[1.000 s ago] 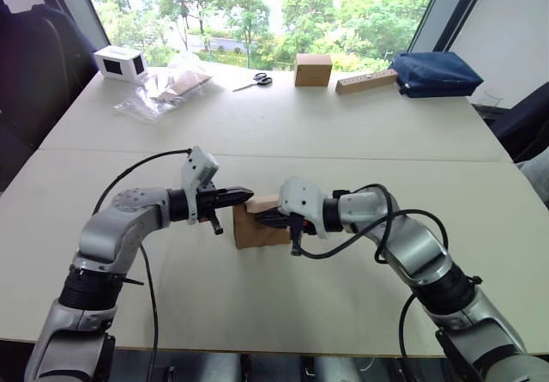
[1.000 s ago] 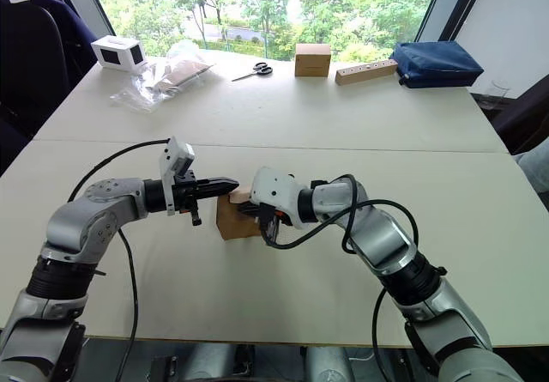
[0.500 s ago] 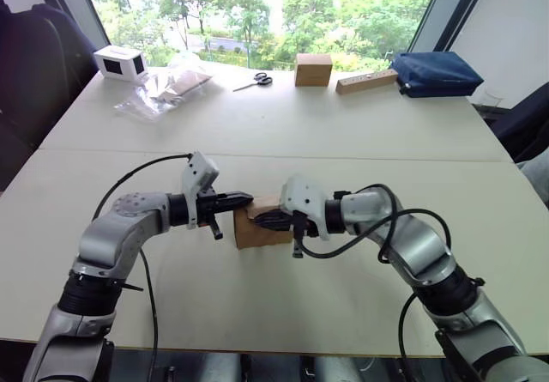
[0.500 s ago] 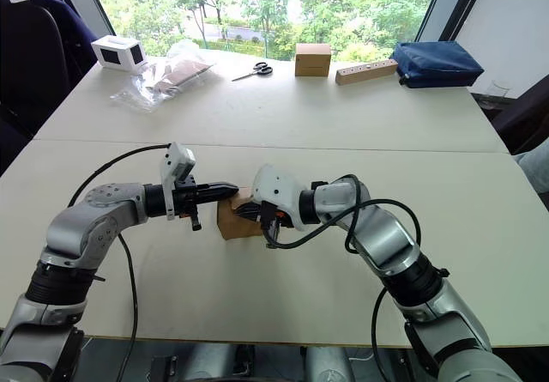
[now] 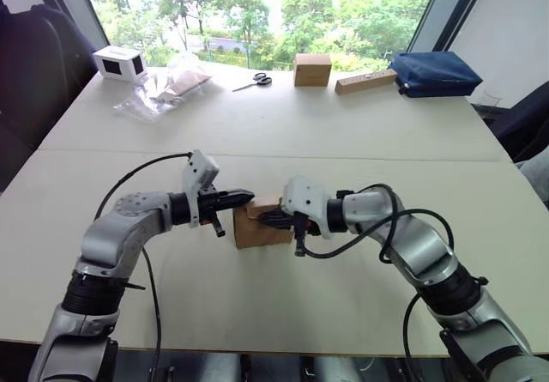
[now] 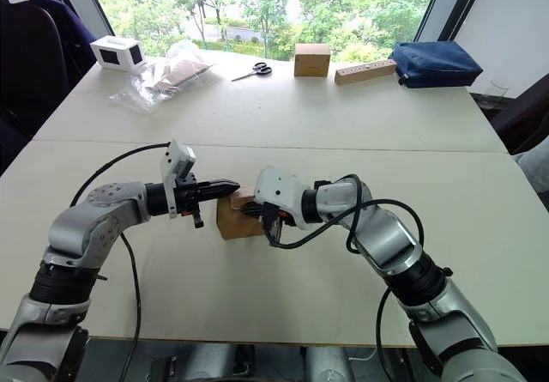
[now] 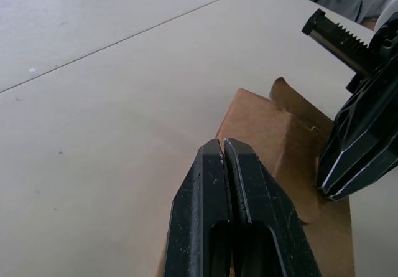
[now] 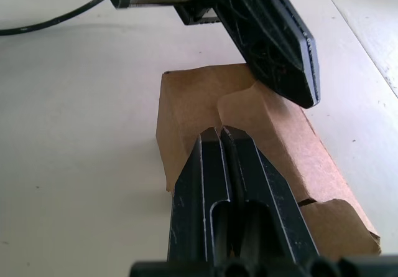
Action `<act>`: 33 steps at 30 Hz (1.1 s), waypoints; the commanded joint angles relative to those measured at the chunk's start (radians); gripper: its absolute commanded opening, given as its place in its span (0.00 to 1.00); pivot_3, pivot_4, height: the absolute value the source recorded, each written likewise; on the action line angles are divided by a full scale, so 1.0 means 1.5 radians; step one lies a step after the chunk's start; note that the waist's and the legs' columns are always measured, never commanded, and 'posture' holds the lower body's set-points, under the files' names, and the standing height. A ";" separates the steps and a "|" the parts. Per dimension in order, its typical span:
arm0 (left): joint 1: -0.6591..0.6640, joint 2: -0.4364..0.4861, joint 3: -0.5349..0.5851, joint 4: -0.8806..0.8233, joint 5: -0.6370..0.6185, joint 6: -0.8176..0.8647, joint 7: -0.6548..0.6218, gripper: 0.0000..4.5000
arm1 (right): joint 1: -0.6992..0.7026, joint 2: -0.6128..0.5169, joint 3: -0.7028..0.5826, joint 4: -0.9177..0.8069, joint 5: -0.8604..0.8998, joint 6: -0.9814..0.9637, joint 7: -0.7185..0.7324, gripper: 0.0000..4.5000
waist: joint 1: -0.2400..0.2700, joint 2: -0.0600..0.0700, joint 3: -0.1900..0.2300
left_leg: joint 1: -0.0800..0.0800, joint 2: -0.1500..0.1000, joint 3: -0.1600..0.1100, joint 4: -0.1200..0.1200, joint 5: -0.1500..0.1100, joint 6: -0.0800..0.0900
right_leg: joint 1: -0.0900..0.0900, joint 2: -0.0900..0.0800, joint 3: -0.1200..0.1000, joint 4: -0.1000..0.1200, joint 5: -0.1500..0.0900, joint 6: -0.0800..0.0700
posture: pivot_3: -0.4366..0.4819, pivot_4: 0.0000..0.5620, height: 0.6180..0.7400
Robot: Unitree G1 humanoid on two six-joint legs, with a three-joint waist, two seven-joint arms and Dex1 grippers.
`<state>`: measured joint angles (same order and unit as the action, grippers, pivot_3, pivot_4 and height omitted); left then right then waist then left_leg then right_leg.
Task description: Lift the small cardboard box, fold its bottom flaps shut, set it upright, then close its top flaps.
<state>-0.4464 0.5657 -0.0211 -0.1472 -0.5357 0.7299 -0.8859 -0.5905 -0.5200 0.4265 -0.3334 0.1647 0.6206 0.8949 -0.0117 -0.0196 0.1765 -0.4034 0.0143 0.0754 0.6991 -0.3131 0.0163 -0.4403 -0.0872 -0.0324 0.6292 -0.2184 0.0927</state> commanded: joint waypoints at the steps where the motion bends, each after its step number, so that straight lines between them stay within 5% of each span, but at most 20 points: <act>1: -0.012 -0.001 0.016 -0.022 -0.018 0.004 0.002 0.01 | -0.014 -0.004 0.005 0.011 -0.031 -0.025 -0.007 0.00 | 0.000 0.000 0.000 | 0.000 0.000 0.000 0.000 0.000 0.000 | 0.000 0.000 0.000 0.000 0.000 0.000 | 0.48 0.27 1.00; 33: -0.018 0.000 0.001 0.002 -0.004 -0.023 0.015 0.01 | -0.077 -0.039 0.050 -0.038 -0.111 -0.002 0.031 0.00 | 0.001 0.000 0.000 | 0.000 0.000 0.000 0.000 0.000 0.000 | 0.000 0.000 0.000 0.000 0.000 0.000 | 0.48 0.27 1.00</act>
<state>-0.4601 0.5645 -0.0220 -0.1244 -0.5399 0.7130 -0.8521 -0.6891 -0.5683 0.4936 -0.3543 0.0181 0.6238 0.9290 -0.0109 -0.0196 0.1764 -0.4030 0.0143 0.0752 0.6992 -0.3130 0.0162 -0.4399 -0.0872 -0.0325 0.6293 -0.2184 0.0927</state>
